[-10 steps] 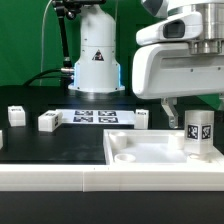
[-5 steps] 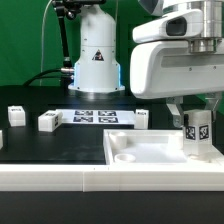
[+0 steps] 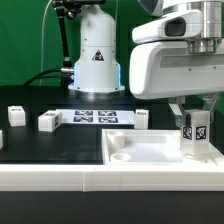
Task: Assemble one leg
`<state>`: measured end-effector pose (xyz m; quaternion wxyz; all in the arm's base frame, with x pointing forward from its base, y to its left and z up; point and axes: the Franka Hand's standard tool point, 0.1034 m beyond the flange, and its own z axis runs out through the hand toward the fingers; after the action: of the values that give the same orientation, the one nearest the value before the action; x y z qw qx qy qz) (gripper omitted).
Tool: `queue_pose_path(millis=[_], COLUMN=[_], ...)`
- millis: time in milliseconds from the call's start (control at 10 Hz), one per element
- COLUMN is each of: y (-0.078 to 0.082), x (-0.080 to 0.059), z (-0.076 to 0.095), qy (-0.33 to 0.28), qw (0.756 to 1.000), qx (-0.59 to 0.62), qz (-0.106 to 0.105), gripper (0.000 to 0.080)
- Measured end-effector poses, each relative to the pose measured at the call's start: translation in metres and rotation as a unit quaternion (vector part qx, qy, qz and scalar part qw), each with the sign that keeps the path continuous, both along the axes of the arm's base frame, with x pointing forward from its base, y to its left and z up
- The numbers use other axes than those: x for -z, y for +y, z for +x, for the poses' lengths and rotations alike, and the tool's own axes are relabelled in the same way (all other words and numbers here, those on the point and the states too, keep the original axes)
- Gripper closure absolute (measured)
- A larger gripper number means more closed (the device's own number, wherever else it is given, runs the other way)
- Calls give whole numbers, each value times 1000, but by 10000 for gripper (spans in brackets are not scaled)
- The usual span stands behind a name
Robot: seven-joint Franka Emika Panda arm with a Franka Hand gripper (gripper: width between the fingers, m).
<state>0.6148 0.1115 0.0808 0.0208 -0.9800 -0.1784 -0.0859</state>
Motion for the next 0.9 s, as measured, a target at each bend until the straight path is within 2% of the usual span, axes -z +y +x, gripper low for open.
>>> queue_pose_path(millis=[200, 500, 800, 900], y=[3, 6, 5, 5], x=[1, 1, 2, 2], z=[-1, -2, 1, 0], qy=[7, 19, 26, 32], qw=[997, 967, 902, 873], qx=[81, 251, 423, 478], qz=[14, 42, 79, 90], gripper=[509, 508, 508, 508])
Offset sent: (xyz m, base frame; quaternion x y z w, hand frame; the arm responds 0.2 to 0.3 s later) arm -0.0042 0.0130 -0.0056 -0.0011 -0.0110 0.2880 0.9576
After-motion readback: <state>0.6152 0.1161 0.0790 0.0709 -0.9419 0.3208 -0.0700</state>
